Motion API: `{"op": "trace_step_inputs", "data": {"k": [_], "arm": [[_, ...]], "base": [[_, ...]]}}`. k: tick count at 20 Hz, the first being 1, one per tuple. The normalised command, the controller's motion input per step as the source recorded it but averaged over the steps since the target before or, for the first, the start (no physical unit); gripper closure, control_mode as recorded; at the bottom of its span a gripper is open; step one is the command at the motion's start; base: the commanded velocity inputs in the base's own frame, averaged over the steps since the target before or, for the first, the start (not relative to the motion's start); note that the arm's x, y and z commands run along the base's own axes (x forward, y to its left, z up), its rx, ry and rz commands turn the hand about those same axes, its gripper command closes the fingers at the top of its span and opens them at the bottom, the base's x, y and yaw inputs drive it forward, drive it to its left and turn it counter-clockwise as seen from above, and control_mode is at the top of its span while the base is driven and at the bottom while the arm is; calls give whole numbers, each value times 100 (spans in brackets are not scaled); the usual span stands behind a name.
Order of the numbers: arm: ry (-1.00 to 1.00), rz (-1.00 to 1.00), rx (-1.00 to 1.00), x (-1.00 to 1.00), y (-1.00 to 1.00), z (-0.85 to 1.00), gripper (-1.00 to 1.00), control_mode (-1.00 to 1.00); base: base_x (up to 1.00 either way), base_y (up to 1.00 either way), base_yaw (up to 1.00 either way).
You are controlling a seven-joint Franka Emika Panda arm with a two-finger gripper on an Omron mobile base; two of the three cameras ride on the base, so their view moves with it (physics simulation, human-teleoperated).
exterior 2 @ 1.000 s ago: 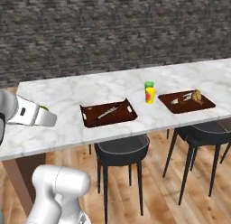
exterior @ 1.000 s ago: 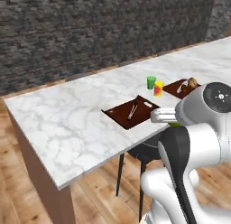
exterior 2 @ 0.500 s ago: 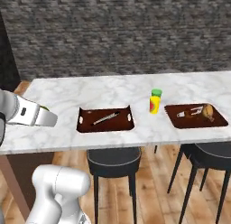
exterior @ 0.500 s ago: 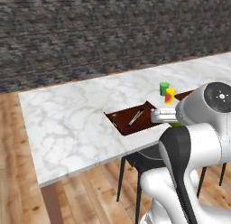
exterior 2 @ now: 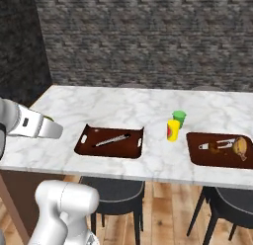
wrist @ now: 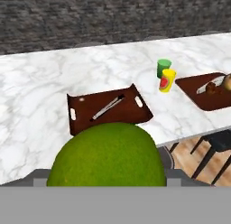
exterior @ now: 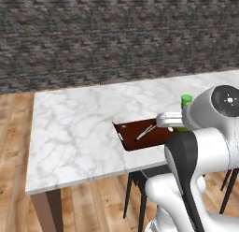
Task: Gather the mushroom and lime from the fridge and place them on a tray on the dining counter. Then gather the chicken drumsticks from the fridge and place them on the other tray.
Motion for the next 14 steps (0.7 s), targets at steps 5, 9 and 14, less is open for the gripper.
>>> {"op": "trace_step_inputs", "data": {"k": [5, 9, 14], "arm": [[0, 0, 0, 0, 0, 0, 100, 100], [10, 20, 11, 73, -38, 0, 100, -100], [20, 23, 13, 100, -41, -4, 100, -100]], "base": [[68, -55, 32], [22, -14, 7], [0, 0, 0]]}}
